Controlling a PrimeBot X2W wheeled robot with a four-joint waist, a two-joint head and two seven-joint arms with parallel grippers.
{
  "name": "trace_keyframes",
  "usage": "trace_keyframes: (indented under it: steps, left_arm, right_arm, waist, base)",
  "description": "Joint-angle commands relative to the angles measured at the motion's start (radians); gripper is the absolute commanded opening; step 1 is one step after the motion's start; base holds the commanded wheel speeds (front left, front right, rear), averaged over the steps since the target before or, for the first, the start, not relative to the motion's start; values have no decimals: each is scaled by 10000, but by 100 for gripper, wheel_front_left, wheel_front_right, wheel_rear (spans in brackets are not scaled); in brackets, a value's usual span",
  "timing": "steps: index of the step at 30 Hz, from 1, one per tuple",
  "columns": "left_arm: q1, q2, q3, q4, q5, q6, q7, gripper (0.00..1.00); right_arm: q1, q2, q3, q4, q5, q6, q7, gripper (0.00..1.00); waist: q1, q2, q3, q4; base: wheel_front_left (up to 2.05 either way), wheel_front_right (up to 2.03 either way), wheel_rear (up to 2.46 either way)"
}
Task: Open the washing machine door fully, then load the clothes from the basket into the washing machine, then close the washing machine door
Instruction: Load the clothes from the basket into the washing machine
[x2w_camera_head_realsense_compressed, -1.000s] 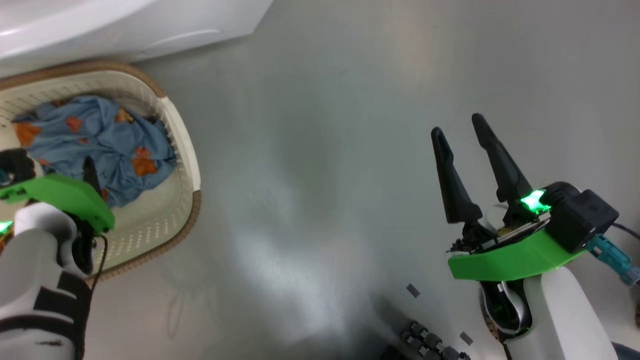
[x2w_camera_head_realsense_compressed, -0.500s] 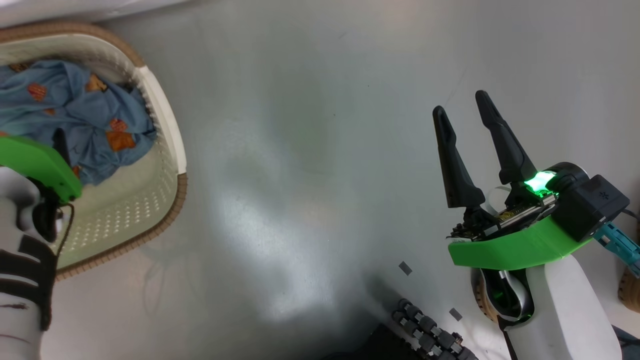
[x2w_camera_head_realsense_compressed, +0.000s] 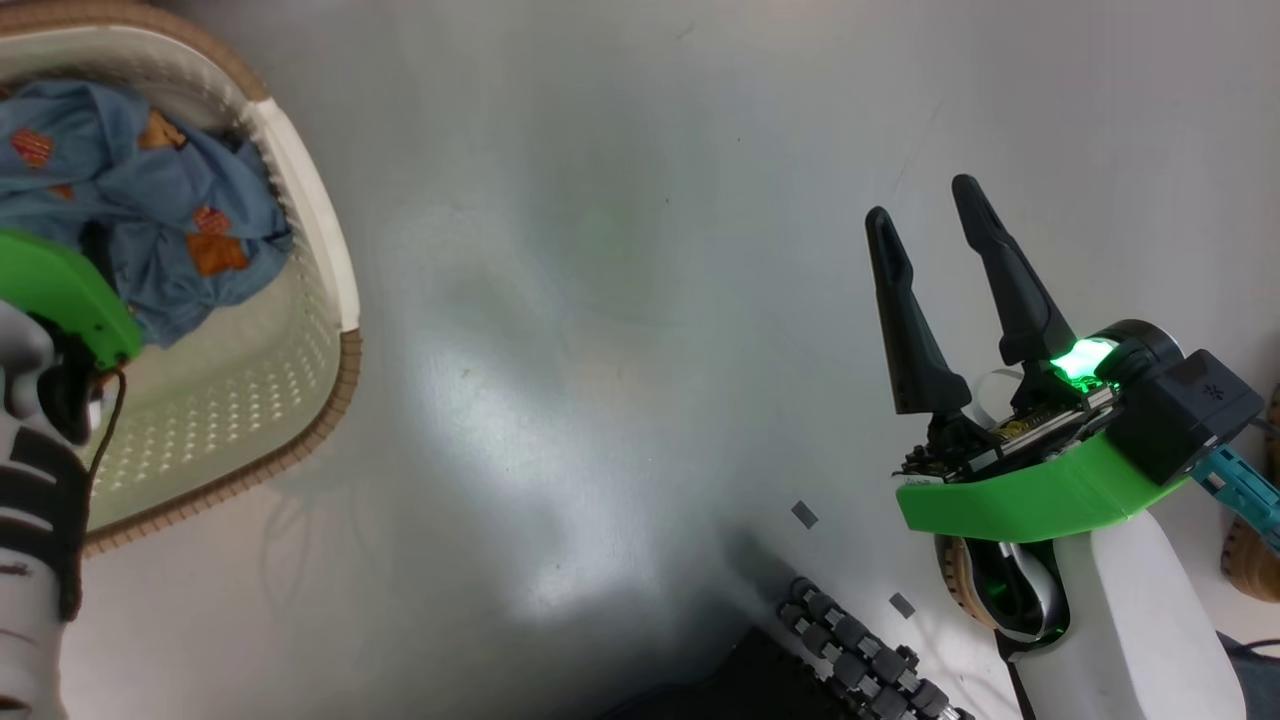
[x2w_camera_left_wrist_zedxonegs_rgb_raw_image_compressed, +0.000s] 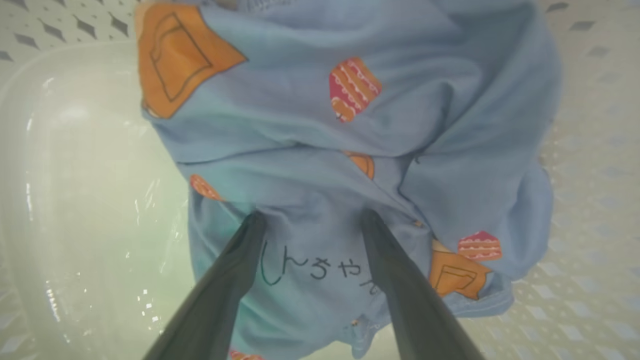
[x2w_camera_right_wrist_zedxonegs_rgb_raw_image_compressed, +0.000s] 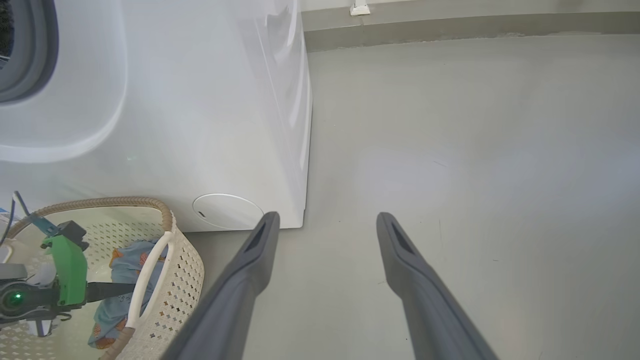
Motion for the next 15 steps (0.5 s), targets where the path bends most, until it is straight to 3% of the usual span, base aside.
trace_keyframes:
  steps: [1,15]
  left_arm:
    - [84,288,80,-37,88,34,-46,100]
    - [-499,9,-294,372,149,14,-85,100]
  right_arm:
    - [176,-36,193,-237,-79,16,-48,100]
    - [583,-35,-136,-516,-312,16,-48,100]
  waist:
    - [0,-1,70,-22]
    - [0,-1,374,132]
  base:
    - [0,0,0]
    - [0,0,0]
